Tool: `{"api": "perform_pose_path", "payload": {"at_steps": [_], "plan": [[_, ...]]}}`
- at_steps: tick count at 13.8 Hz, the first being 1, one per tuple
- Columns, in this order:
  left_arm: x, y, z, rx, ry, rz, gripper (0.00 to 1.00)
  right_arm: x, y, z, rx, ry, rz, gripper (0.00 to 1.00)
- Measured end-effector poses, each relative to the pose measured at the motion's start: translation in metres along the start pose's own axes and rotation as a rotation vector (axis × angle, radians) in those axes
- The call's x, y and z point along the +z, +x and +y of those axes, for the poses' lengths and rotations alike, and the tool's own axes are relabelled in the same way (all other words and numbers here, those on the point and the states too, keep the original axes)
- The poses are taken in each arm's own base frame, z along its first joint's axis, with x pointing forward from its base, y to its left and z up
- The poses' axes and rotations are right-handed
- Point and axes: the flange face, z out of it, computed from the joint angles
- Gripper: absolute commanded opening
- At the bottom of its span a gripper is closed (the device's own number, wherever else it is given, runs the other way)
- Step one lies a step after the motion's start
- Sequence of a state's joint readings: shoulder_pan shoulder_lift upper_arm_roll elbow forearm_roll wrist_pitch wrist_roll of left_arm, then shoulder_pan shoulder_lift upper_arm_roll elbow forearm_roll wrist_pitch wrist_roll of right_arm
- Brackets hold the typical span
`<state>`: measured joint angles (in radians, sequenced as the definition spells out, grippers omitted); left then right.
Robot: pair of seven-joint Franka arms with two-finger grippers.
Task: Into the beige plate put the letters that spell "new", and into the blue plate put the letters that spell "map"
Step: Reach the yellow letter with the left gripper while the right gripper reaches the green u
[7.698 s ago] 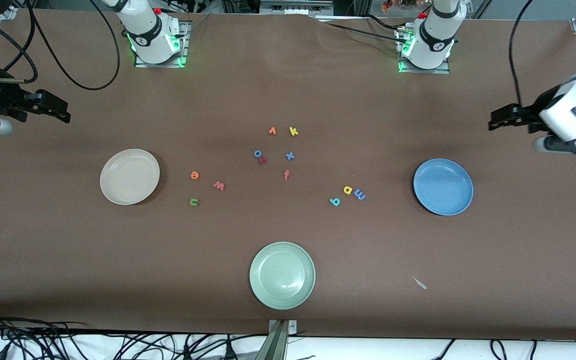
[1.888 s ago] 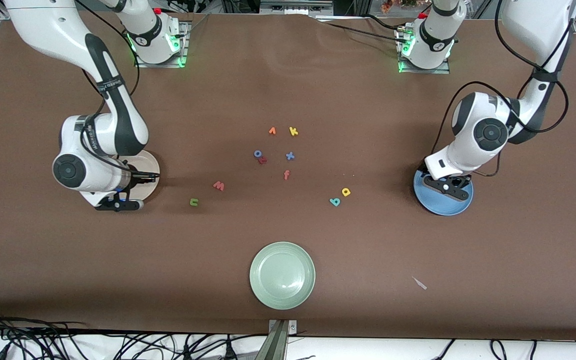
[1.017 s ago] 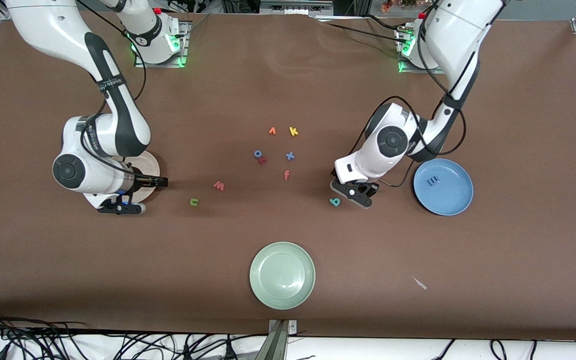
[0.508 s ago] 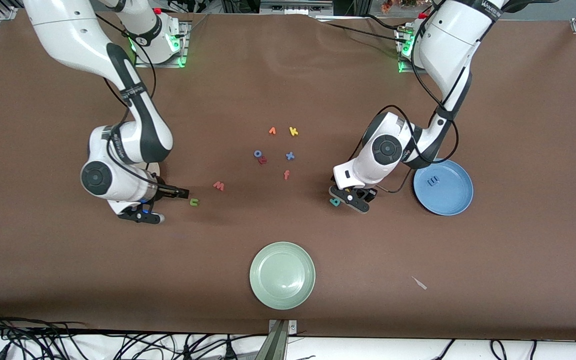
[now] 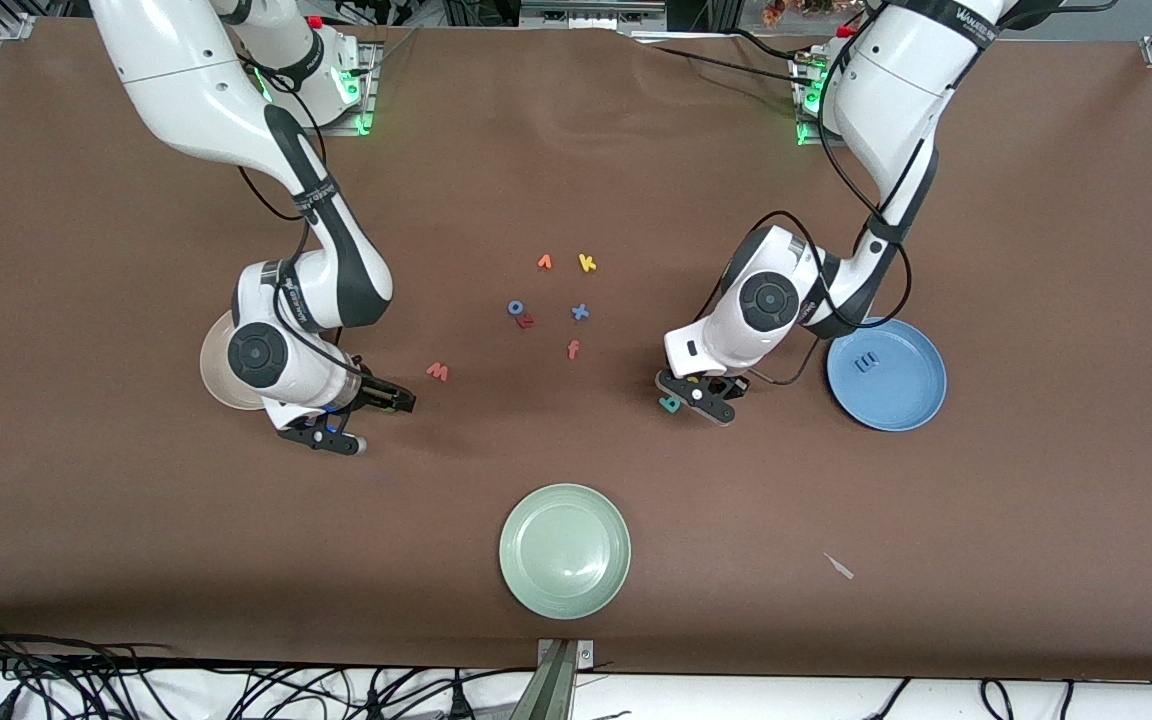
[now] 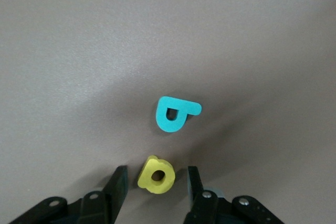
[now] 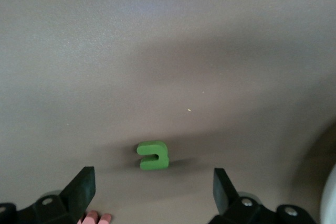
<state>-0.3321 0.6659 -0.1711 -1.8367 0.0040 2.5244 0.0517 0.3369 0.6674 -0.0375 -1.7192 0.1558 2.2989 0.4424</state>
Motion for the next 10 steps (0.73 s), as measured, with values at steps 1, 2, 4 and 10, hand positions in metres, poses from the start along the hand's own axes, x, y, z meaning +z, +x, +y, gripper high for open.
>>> {"api": "perform_pose_path", "payload": {"at_steps": [1, 2, 4, 10], "plan": [[0.0, 0.0, -0.001, -0.001, 0.001, 0.0, 0.29, 0.003, -0.001, -0.001, -0.001, -0.001, -0.001, 0.93], [0.0, 0.0, -0.002, -0.002, 0.002, 0.0, 0.18, 0.005, -0.002, -0.002, 0.0, -0.003, -0.002, 0.91], [-0.003, 0.001, -0.006, -0.003, 0.009, 0.005, 0.13, 0.01, -0.002, -0.002, 0.003, -0.005, -0.005, 0.8], [-0.018, 0.0, -0.036, -0.036, 0.036, 0.007, 0.13, 0.019, -0.001, 0.0, 0.008, -0.01, -0.008, 0.53]]}}
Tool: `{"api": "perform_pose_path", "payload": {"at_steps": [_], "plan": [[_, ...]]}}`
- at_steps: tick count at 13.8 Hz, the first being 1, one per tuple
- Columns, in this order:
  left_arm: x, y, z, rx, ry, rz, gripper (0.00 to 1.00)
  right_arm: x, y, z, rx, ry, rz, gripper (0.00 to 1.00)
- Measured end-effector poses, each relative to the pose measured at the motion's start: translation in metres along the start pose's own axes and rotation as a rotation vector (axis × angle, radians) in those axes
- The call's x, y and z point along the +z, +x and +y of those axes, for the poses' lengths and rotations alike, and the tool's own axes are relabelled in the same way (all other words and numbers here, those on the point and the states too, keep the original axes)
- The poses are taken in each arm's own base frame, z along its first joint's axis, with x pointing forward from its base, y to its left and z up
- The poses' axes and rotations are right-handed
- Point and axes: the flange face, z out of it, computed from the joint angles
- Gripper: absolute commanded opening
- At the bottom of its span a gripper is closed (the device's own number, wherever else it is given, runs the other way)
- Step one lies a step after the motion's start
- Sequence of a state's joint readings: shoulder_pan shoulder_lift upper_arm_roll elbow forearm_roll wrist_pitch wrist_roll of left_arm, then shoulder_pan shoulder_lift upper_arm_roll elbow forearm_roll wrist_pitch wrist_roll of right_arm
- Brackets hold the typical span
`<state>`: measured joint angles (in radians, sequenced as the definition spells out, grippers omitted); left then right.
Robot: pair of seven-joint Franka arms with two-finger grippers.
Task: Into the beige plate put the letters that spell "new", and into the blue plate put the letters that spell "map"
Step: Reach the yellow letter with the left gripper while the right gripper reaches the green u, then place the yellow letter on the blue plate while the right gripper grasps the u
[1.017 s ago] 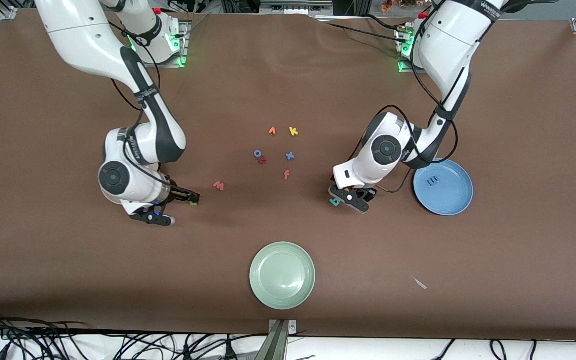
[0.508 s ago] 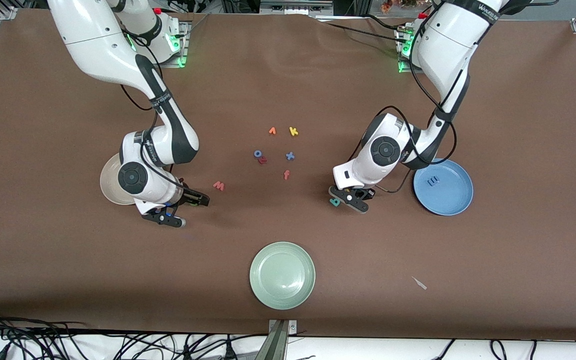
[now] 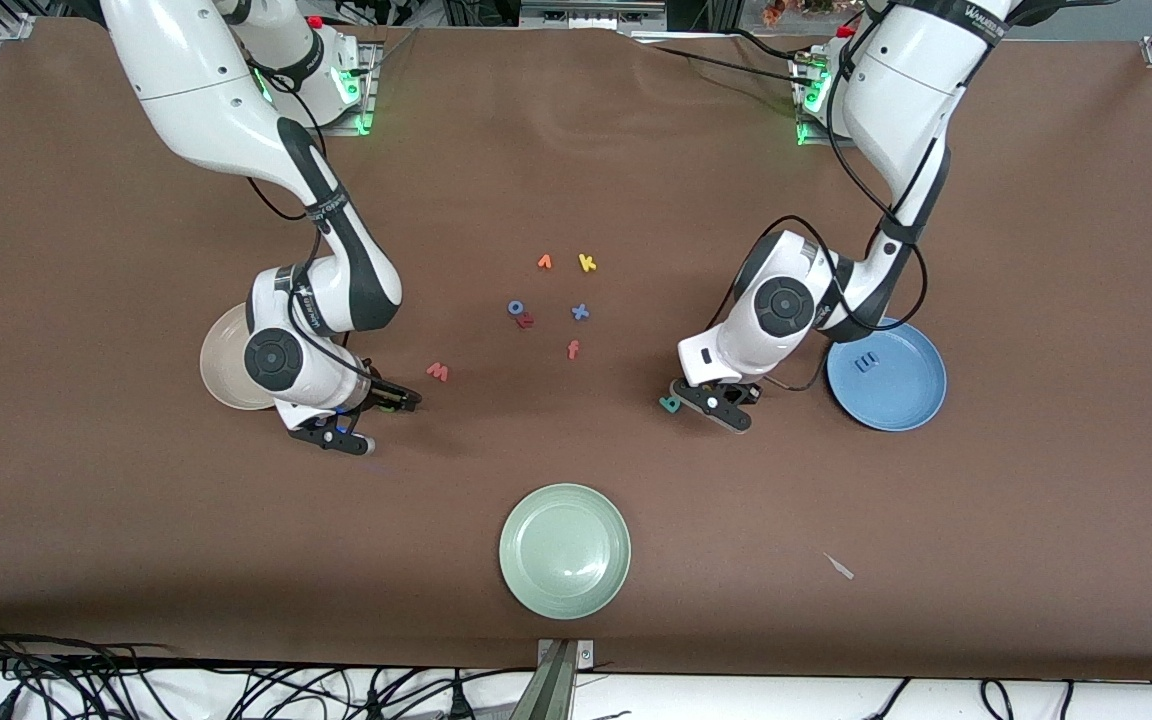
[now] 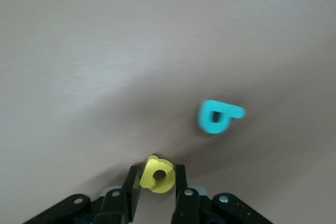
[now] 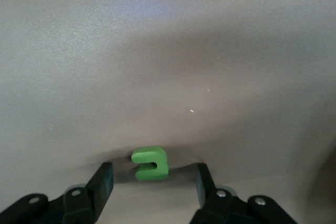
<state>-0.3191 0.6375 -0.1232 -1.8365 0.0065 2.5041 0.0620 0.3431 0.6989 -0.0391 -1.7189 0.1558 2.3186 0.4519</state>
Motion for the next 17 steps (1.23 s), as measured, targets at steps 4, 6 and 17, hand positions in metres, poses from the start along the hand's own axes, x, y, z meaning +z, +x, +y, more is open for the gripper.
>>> {"api": "perform_pose_path", "payload": {"at_steps": [4, 6, 17], "plan": [[-0.056, -0.042, -0.117, -0.018, 0.018, -0.049, 0.16, -0.002, 0.001, 0.001, 0.002, 0.001, 0.004, 0.42], [-0.067, -0.086, -0.167, -0.037, 0.014, -0.077, 0.16, -0.003, 0.002, 0.001, 0.003, 0.002, 0.005, 0.38], [-0.062, -0.158, -0.241, 0.02, 0.008, -0.123, 0.81, -0.005, 0.003, 0.0, 0.015, 0.004, 0.009, 0.28]]}}
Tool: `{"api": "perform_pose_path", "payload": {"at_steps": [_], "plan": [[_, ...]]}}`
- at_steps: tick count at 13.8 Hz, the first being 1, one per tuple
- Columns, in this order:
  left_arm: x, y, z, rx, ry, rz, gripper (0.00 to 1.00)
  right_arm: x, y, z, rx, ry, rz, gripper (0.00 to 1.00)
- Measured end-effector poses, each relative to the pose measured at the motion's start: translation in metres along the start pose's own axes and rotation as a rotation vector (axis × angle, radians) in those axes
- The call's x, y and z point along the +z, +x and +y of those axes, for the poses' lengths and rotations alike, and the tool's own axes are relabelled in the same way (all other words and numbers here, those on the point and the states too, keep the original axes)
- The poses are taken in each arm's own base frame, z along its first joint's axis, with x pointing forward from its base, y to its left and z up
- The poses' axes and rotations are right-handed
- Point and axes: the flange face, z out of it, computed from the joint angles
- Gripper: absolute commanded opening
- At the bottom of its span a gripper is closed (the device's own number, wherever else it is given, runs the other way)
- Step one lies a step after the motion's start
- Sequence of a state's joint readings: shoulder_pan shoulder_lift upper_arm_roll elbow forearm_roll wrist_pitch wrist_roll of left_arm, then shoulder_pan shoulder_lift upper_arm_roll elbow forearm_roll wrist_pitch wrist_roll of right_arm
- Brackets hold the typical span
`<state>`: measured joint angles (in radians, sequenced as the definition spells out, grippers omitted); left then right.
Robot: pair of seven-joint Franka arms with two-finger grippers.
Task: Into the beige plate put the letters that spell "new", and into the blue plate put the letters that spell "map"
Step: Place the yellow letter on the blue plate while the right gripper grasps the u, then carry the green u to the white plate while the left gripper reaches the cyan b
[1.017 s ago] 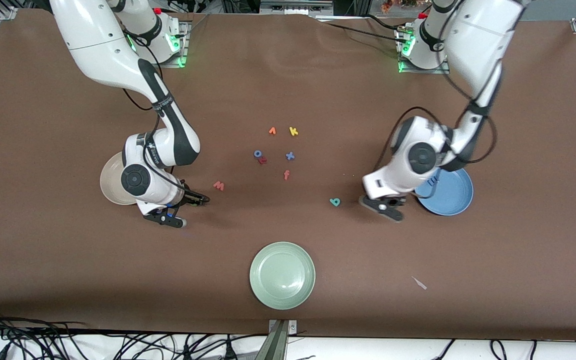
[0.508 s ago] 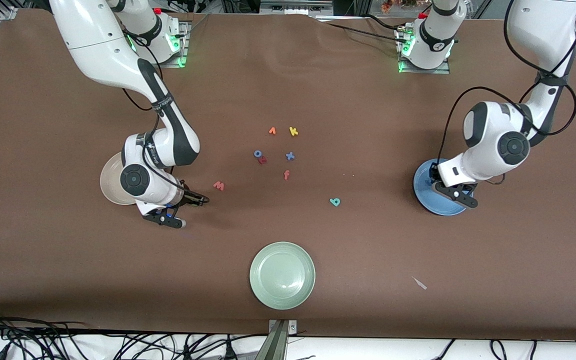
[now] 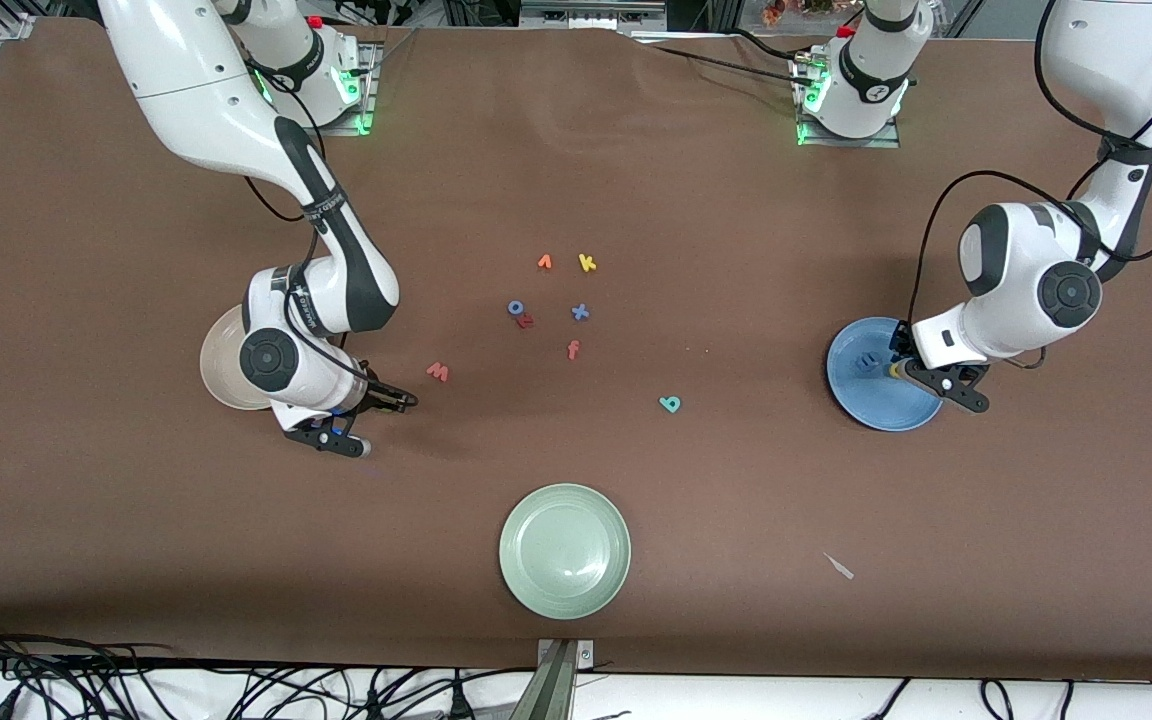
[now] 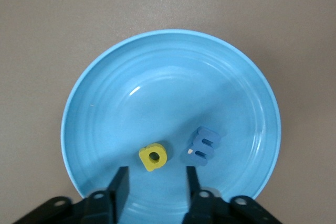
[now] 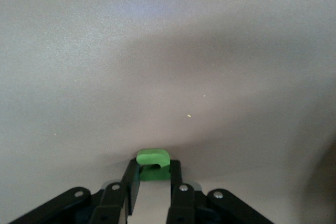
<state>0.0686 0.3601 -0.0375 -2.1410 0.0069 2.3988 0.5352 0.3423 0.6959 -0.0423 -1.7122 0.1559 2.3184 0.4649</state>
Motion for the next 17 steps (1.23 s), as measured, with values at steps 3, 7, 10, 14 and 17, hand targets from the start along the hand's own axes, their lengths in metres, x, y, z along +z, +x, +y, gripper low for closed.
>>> {"api": "perform_pose_path", "payload": {"at_steps": [3, 7, 10, 14, 17], "plan": [[-0.002, 0.005, 0.006, 0.009, 0.003, 0.01, 0.81, 0.0, 0.0, 0.0, 0.0, 0.0, 0.0, 0.24], [-0.006, 0.059, 0.094, 0.012, 0.008, 0.084, 0.81, -0.002, 0.001, -0.002, -0.002, 0.003, 0.004, 0.24], [-0.005, 0.115, 0.192, -0.037, -0.006, 0.137, 0.81, -0.01, 0.002, -0.005, -0.008, -0.005, -0.019, 0.23], [0.013, 0.17, 0.286, -0.073, -0.037, 0.164, 0.79, -0.033, 0.003, 0.009, -0.067, -0.039, -0.073, 0.21], [0.023, 0.189, 0.302, -0.068, -0.045, 0.175, 0.79, -0.052, 0.006, 0.04, -0.133, -0.052, -0.073, 0.21]]}}
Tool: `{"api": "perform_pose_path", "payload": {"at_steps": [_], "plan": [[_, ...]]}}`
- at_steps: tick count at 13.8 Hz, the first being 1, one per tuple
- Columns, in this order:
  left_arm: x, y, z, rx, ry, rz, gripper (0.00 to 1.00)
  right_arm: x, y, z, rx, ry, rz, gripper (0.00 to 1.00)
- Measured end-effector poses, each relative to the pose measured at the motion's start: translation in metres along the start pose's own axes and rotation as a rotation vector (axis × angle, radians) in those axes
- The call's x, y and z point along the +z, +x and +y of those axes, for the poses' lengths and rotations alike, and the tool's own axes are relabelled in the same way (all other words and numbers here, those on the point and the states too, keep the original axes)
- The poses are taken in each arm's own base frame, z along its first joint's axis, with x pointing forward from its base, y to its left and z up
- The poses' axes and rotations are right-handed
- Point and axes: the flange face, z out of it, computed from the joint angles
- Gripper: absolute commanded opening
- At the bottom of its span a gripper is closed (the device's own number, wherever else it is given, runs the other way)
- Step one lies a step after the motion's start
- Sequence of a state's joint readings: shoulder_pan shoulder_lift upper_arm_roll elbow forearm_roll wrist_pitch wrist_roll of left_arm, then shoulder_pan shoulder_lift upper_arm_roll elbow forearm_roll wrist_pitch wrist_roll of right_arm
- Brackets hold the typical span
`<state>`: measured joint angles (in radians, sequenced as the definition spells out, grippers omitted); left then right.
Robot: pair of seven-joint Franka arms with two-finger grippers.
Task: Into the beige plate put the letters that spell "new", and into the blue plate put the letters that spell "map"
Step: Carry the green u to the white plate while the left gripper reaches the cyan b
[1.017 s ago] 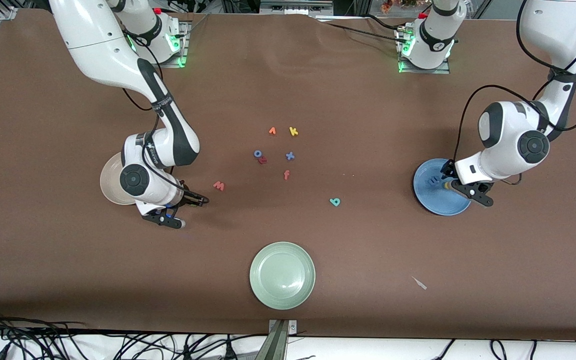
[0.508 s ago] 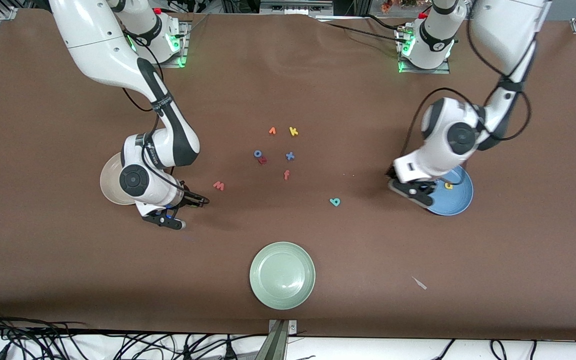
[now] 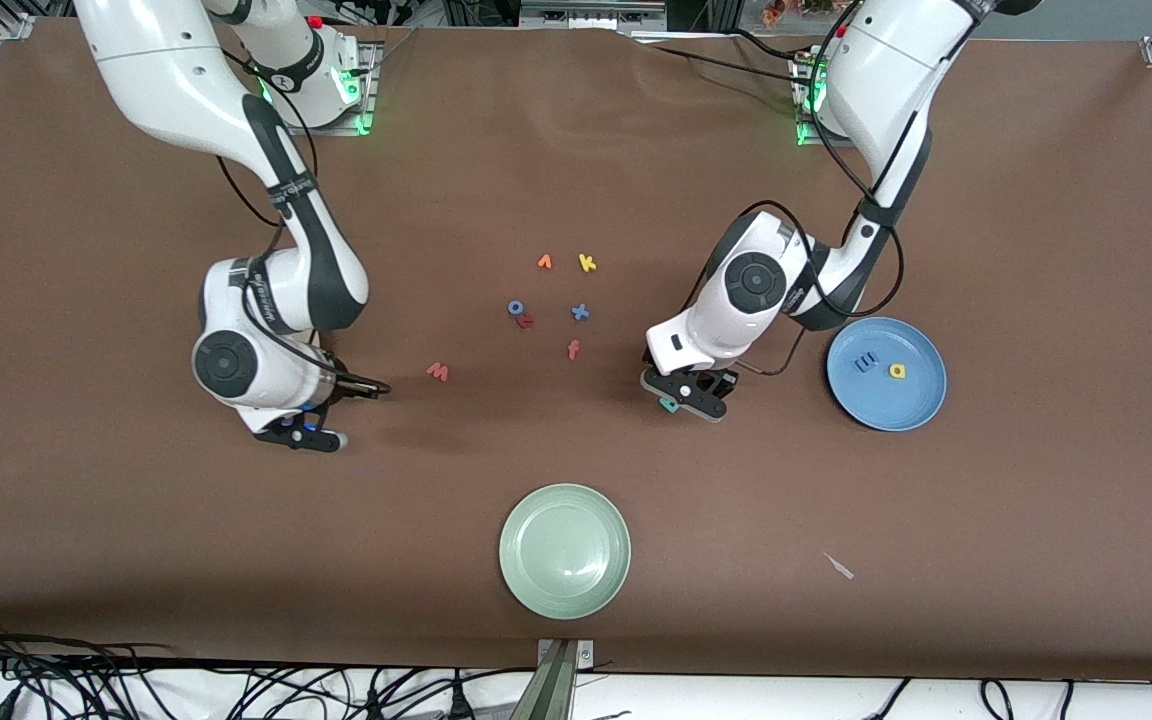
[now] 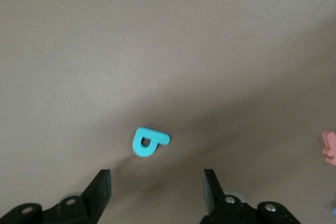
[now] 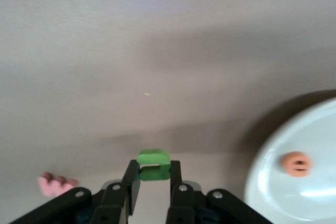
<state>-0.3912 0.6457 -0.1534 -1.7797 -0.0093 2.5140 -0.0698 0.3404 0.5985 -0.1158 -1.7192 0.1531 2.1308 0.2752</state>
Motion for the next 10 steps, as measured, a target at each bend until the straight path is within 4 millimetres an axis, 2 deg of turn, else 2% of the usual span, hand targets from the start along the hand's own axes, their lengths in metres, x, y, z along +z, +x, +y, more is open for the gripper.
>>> {"api": "perform_pose_path", "payload": {"at_steps": [5, 7, 8, 9, 10], "plan": [[0.01, 0.006, -0.009, -0.01, 0.005, -0.001, 0.79, -0.011, -0.022, 0.073, -0.134, -0.017, -0.009, 0.21], [0.019, 0.005, -0.003, -0.001, 0.003, -0.008, 0.79, -0.003, -0.031, 0.104, -0.188, -0.022, 0.012, 0.22], [0.023, 0.005, 0.001, 0.004, 0.002, -0.01, 0.79, 0.004, -0.035, 0.115, -0.219, -0.026, 0.027, 0.28], [0.027, 0.004, 0.003, 0.007, 0.001, -0.01, 0.78, 0.012, -0.038, 0.123, -0.249, -0.03, 0.038, 0.57], [0.029, 0.004, 0.003, 0.009, 0.002, -0.012, 0.74, 0.019, -0.041, 0.128, -0.276, -0.034, 0.044, 0.99]]}}
